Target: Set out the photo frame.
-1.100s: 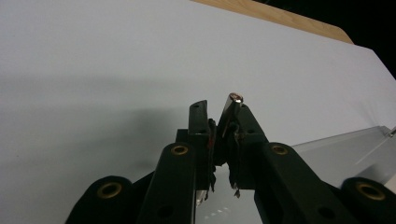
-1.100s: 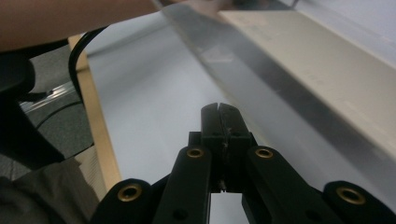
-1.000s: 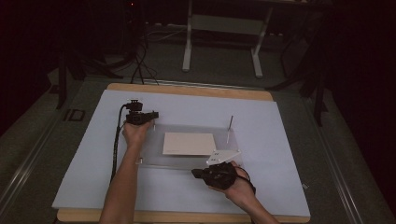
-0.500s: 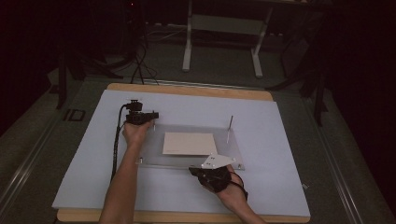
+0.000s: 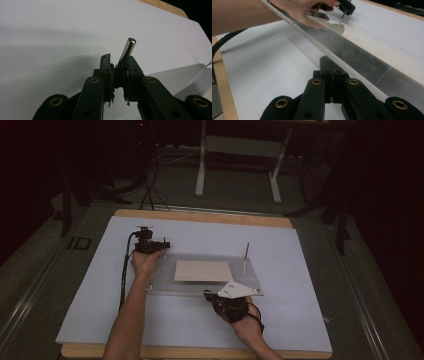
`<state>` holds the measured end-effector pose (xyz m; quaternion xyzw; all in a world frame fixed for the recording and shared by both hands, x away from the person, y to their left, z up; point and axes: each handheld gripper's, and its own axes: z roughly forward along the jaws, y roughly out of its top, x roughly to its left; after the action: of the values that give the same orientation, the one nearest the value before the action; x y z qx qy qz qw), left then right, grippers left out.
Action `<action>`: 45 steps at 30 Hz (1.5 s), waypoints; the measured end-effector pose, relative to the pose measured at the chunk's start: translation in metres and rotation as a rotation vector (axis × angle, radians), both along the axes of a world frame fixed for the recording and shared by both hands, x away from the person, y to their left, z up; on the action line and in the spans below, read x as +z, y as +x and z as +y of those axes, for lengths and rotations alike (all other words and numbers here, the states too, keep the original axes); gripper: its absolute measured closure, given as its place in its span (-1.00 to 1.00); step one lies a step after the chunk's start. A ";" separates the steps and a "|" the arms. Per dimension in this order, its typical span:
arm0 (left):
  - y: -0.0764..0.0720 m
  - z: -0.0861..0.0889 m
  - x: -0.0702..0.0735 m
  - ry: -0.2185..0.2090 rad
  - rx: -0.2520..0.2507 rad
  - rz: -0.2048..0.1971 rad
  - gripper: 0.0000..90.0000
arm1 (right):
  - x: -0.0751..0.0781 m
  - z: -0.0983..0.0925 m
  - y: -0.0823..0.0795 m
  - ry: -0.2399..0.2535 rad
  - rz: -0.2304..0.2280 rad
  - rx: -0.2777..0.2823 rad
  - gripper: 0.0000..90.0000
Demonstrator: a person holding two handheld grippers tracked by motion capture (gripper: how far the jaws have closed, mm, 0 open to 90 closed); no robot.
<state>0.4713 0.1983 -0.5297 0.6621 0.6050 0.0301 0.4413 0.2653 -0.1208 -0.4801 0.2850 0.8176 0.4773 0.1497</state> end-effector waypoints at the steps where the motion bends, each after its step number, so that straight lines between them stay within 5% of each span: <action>1: 0.000 0.000 0.000 0.000 0.000 0.000 0.75 | 0.001 0.000 0.001 0.001 0.000 0.002 1.00; 4: 0.000 0.000 0.000 0.005 -0.003 0.001 0.74 | 0.002 0.000 0.001 -0.001 -0.003 0.003 1.00; 13: -0.007 0.004 0.006 0.116 -0.023 -0.017 0.55 | 0.011 -0.001 0.007 0.012 -0.024 0.000 1.00; 21: -0.020 0.012 0.011 0.098 0.013 -0.091 0.50 | 0.019 -0.005 0.012 0.011 -0.035 -0.004 1.00; 26: -0.031 0.021 0.017 0.090 -0.028 -0.138 0.42 | 0.025 -0.005 0.017 0.012 -0.035 -0.004 1.00; 36: -0.053 0.034 0.034 0.104 -0.034 -0.224 0.38 | 0.034 -0.005 0.024 0.019 -0.041 -0.014 1.00; 45: -0.070 0.045 0.038 0.102 -0.056 -0.252 0.35 | 0.038 -0.003 0.031 0.021 -0.056 -0.037 1.00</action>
<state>0.4017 0.2433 -0.4913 0.6910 0.5238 0.1315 0.4804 0.2961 -0.1235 -0.4420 0.2881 0.8026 0.4910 0.1781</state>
